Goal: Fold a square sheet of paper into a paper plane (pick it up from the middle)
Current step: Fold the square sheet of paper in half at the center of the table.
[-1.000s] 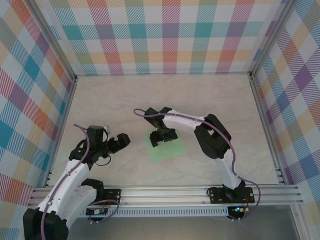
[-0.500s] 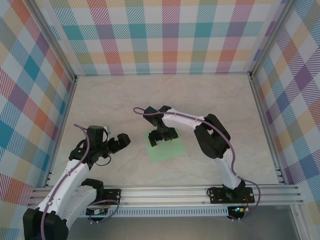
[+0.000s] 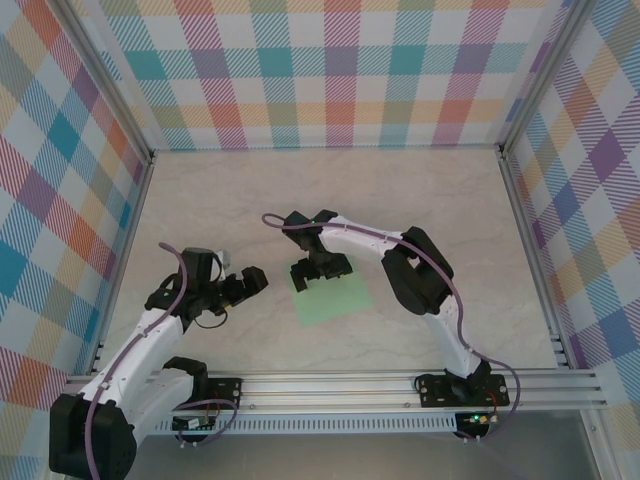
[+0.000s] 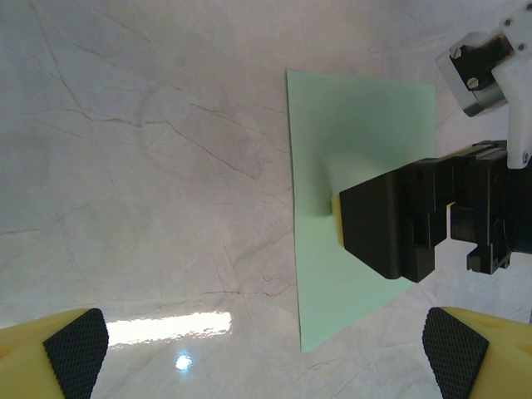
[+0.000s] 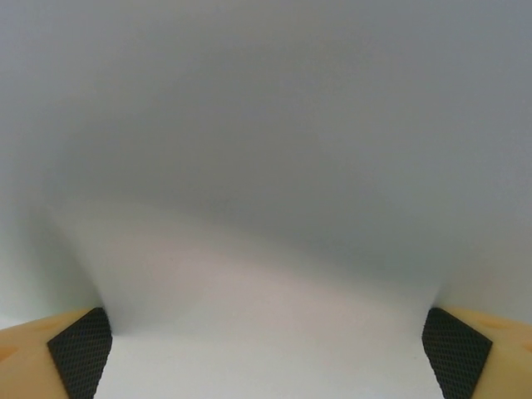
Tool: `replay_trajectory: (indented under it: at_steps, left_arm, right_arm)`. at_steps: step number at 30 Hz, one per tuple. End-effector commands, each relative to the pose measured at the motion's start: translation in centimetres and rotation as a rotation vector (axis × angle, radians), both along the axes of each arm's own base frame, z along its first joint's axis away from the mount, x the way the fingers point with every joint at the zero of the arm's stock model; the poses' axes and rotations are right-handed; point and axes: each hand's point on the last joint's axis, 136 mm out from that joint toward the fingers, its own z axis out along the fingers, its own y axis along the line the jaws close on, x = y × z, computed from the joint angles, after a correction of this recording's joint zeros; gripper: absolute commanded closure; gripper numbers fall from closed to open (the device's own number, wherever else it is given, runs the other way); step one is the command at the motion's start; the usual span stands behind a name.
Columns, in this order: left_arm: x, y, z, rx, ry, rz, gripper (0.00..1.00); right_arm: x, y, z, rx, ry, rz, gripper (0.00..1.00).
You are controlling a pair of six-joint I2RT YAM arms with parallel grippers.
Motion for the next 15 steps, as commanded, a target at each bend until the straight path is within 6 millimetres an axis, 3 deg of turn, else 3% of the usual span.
replay_trajectory:
  at_steps: [1,5,15]
  left_arm:
    - [0.1,-0.8,0.4,-0.012,-0.021,-0.043,0.00]
    - [0.2,-0.7,0.7,-0.002,-0.024,-0.041,0.00]
    - [0.1,-0.7,0.6,-0.002,-0.018,-0.039,0.00]
  right_arm:
    - [-1.8,-0.8,-3.2,-0.029,0.106,-0.005,0.00]
    - [-2.2,-1.2,-3.7,-0.046,0.118,-0.014,0.03]
    - [-1.5,-0.9,-2.0,-0.021,0.089,-0.007,0.13]
